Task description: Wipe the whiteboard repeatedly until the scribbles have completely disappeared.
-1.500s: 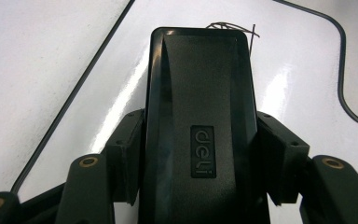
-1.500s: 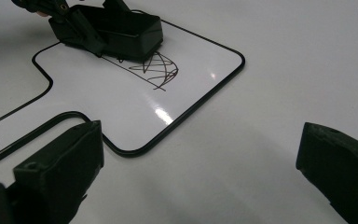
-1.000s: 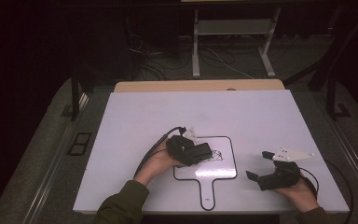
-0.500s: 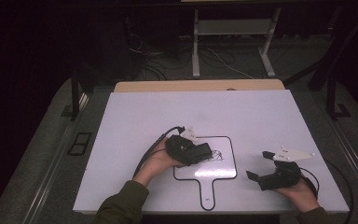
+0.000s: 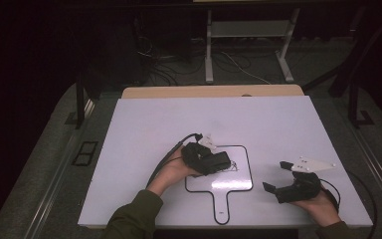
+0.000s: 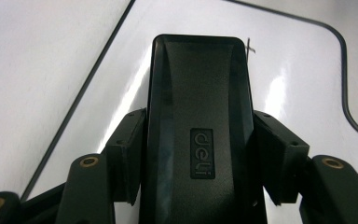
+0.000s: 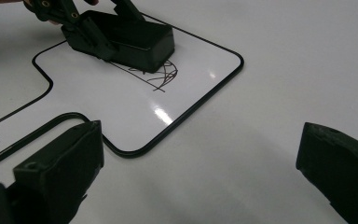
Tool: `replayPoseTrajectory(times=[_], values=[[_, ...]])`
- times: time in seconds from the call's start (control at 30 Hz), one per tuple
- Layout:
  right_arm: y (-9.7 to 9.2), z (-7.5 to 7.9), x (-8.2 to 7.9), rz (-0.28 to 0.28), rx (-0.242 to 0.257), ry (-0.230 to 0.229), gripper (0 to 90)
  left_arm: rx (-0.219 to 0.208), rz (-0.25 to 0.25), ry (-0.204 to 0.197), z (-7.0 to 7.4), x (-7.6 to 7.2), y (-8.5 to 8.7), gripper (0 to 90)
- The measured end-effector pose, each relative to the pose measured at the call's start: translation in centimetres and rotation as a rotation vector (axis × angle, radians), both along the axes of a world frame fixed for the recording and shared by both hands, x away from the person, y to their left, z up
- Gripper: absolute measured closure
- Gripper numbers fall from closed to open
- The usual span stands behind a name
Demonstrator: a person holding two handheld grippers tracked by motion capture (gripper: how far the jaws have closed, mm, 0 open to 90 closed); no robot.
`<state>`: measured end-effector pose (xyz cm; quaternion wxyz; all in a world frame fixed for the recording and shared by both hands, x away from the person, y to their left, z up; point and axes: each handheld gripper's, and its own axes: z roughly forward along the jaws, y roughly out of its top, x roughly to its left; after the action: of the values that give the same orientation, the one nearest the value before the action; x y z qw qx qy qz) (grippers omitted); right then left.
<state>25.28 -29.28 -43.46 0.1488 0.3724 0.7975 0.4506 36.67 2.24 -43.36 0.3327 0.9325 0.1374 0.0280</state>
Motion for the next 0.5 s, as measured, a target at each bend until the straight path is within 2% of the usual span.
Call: replayPoseTrajectory(times=[0.17,0.2,0.4,0.5], values=[[-0.1,0.0,0.0,-0.005,0.001,-0.002,0.0,-0.010,-0.010,-0.006,-0.1,0.6,-1.8,39.7],[-0.1,0.0,0.0,-0.005,0.001,-0.002,0.0,0.004,-0.026,-0.010,0.0,0.8,-2.1,39.7],[-0.1,0.0,0.0,-0.002,0.003,0.000,0.0,0.011,-0.050,-0.023,0.0,1.3,-4.4,39.7],[-0.1,0.0,0.0,-0.005,0.004,-0.001,0.0,0.013,-0.054,-0.031,0.0,1.3,-4.8,39.7]])
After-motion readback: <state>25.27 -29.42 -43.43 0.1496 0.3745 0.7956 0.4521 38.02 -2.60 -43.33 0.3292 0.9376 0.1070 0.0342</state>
